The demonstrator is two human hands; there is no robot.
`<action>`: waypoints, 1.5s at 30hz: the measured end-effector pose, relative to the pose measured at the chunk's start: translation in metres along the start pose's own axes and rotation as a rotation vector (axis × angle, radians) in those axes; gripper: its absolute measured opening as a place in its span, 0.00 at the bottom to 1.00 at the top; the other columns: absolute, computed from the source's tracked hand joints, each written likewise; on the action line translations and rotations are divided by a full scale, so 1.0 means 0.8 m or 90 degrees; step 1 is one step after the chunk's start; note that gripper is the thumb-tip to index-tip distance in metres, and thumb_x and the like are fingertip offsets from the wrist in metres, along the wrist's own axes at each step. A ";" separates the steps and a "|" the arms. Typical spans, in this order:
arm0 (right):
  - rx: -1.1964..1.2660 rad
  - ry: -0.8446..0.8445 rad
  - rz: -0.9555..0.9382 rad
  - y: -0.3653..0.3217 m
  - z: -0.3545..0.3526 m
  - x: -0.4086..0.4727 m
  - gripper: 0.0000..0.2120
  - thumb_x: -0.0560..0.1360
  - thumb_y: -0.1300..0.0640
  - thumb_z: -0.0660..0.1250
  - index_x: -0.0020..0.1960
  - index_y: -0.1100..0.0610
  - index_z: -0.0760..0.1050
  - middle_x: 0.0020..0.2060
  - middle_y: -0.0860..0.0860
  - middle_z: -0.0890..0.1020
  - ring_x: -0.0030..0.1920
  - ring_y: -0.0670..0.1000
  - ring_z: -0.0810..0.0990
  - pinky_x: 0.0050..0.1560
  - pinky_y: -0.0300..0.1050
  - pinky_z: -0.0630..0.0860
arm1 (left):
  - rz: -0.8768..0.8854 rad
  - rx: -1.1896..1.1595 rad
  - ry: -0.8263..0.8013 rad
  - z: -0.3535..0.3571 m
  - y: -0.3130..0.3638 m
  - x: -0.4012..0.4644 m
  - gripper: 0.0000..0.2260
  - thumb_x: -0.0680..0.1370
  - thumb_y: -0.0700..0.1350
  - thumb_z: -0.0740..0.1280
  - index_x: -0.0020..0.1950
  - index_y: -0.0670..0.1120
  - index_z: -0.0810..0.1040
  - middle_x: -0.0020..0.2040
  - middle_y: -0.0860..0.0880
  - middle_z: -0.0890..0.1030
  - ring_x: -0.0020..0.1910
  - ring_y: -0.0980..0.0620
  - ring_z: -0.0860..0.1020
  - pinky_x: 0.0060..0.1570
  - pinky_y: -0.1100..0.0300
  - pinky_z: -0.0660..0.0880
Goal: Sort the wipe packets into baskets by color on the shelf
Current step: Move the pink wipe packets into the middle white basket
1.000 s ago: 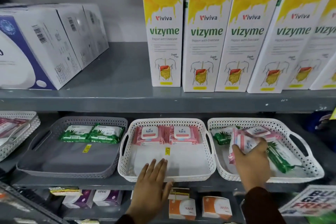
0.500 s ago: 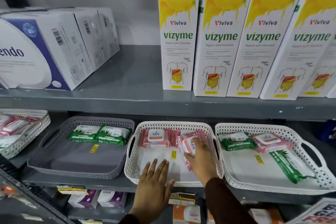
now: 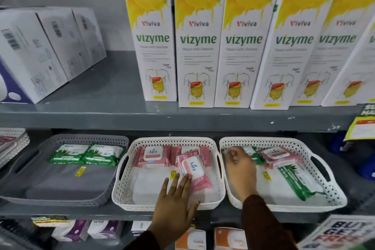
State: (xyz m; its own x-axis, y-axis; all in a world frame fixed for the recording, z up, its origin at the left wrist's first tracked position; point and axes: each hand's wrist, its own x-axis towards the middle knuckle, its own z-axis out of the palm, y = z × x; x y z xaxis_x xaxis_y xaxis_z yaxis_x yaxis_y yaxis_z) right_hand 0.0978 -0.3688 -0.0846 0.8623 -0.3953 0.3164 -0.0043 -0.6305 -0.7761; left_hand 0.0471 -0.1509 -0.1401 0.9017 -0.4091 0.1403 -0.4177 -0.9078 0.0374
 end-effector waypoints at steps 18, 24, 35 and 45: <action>-0.225 0.032 0.261 0.130 -0.079 0.092 0.34 0.64 0.56 0.78 0.65 0.63 0.69 0.61 0.64 0.76 0.64 0.65 0.69 0.54 0.57 0.75 | 0.000 -0.018 0.009 0.009 0.029 0.012 0.31 0.81 0.65 0.42 0.79 0.48 0.52 0.78 0.50 0.57 0.77 0.48 0.47 0.75 0.47 0.47; -0.108 0.218 0.195 0.104 -0.084 0.046 0.38 0.63 0.48 0.82 0.66 0.61 0.69 0.59 0.65 0.77 0.62 0.66 0.70 0.53 0.59 0.74 | 0.005 0.010 0.038 0.003 0.010 0.002 0.33 0.81 0.65 0.40 0.79 0.46 0.44 0.79 0.47 0.47 0.77 0.46 0.39 0.73 0.47 0.41; 0.019 0.118 0.028 -0.035 0.011 -0.037 0.37 0.62 0.50 0.82 0.65 0.56 0.70 0.59 0.57 0.76 0.60 0.58 0.71 0.55 0.50 0.71 | -0.026 -0.013 0.076 -0.026 -0.102 -0.056 0.32 0.81 0.61 0.51 0.76 0.39 0.58 0.76 0.44 0.58 0.77 0.48 0.44 0.71 0.50 0.47; -0.079 -0.245 -0.095 -0.122 0.167 -0.092 0.31 0.67 0.45 0.77 0.66 0.46 0.69 0.61 0.52 0.72 0.62 0.53 0.72 0.57 0.48 0.77 | 0.058 -0.062 0.084 -0.012 -0.157 -0.115 0.29 0.80 0.57 0.59 0.77 0.43 0.62 0.78 0.47 0.59 0.76 0.43 0.56 0.69 0.47 0.57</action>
State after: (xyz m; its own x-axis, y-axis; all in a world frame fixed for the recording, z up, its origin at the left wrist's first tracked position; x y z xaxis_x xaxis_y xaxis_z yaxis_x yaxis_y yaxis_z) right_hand 0.1023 -0.1889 -0.1055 0.9841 -0.0301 0.1752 0.0944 -0.7464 -0.6588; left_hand 0.0160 0.0016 -0.1484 0.8395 -0.4682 0.2757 -0.5121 -0.8514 0.1134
